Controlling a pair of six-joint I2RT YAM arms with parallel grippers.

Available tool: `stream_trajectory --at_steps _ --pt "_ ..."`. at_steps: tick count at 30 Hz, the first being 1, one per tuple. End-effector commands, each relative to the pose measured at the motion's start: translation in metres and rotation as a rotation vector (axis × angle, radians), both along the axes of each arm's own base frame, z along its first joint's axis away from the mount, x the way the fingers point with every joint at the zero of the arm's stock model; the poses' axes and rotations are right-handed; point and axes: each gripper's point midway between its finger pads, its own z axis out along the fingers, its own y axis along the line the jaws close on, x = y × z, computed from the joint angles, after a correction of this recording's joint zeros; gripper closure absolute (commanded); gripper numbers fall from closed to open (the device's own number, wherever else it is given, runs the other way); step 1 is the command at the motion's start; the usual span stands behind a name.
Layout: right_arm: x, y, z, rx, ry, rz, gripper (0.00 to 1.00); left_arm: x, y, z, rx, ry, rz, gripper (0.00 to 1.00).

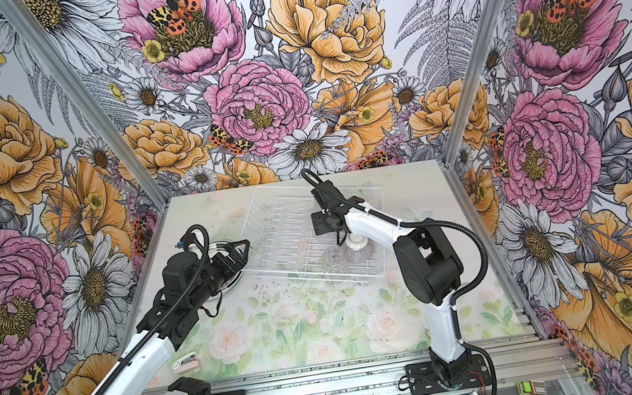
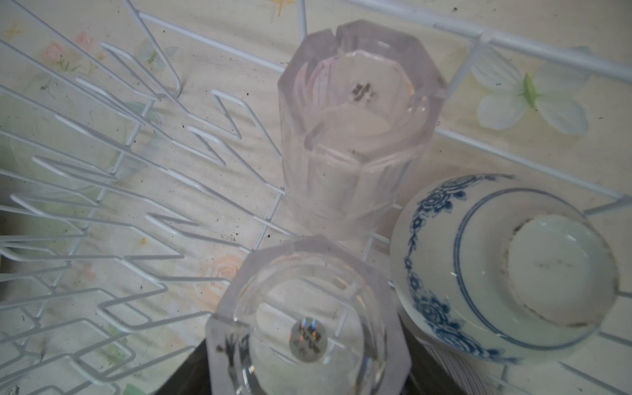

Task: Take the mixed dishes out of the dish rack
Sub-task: 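Reach the right gripper down into the rack onto a clear glass, then lift the clear glass with the right gripper while the left gripper approaches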

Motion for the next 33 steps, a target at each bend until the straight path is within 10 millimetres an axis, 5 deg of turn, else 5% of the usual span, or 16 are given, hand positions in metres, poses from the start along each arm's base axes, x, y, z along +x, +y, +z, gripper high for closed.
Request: stream_trajectory --at_steps 1,7,20,33 --pt "-0.001 0.005 0.018 0.08 -0.009 -0.01 0.58 0.004 0.0 0.007 0.013 -0.025 0.017 0.01" --pt "-0.01 0.012 0.032 0.159 -0.017 0.008 0.64 0.004 -0.001 0.002 0.012 -0.018 0.017 0.01" --pt "-0.037 0.008 0.102 0.365 -0.091 0.006 0.7 0.003 -0.019 0.001 -0.025 -0.01 -0.065 0.01" --pt "-0.073 0.001 0.17 0.634 -0.098 0.022 0.7 0.016 -0.097 0.046 -0.071 -0.175 -0.343 0.03"
